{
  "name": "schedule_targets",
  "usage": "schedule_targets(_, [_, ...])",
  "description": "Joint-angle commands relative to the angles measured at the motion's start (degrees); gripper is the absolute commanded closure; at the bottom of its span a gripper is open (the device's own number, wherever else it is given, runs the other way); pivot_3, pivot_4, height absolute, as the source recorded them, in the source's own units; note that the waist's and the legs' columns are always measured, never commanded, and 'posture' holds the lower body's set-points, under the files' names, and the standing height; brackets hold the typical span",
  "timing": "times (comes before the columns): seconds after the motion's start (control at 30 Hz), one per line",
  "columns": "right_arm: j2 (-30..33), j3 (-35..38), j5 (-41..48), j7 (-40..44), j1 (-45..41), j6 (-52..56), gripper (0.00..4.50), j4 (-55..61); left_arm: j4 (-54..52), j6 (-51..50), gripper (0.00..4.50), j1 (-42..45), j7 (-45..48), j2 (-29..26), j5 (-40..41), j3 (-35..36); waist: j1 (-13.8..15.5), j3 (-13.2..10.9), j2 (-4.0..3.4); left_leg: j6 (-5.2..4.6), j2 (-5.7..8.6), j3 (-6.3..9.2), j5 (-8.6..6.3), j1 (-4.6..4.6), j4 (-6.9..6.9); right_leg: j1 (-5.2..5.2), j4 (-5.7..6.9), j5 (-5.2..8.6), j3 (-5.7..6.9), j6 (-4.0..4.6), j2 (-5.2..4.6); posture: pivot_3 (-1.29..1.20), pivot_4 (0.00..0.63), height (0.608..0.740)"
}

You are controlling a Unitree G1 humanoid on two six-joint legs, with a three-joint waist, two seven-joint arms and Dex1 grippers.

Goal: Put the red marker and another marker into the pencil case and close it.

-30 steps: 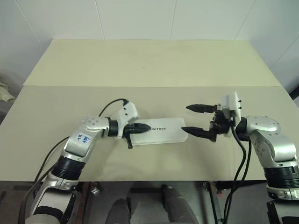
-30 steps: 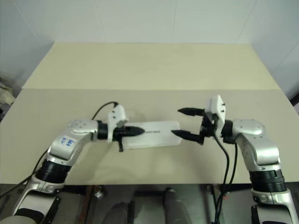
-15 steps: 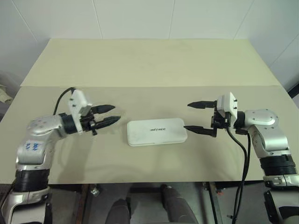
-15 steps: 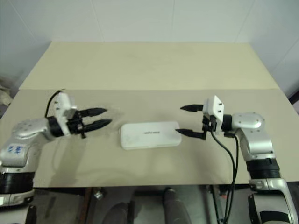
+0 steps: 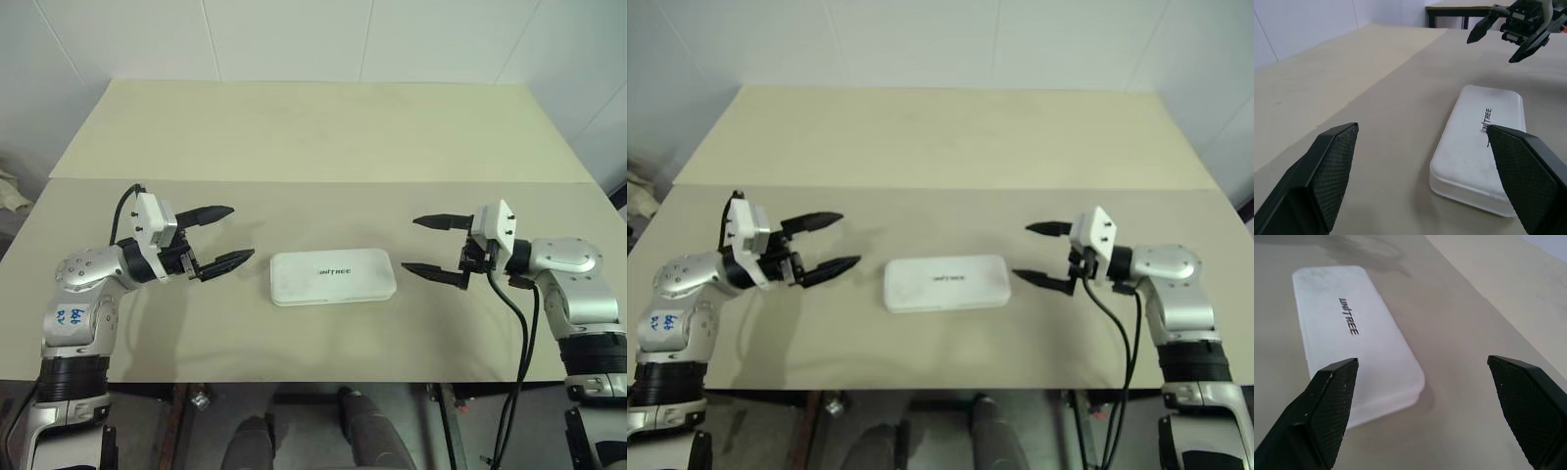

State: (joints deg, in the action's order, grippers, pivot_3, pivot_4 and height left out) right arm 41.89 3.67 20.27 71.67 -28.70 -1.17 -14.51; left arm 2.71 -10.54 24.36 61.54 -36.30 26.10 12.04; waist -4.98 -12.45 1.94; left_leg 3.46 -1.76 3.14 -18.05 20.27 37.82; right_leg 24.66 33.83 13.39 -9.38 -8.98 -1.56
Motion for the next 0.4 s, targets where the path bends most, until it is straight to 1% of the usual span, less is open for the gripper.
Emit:
schedule_targets(0.03, [1.5,3.3,1.2,-1.5,1.8,0.1,0.00,3.5,1.0,1.7,0.04,2.2,1.1,-0.5,0.7,0.1,-0.1,0.0,0.00,0.00,0.00,0.00,0.00,0.00,0.00,0.00,0.01,0.00,0.00,0.00,0.00,0.00,0.150,0.740])
schedule_targets(0.4, [0.5,3.3,1.6,-3.8,4.0,1.4,0.00,7.0,-3.7,-1.5,0.04,0.1,0.0,-1.1,1.1,-1.5,-0.4,0.0,0.00,0.00,-0.01,0.00,0.00,-0.02,0.01,0.00,0.05,0.00,-0.01,0.00,0.01,0.00,0.150,0.740])
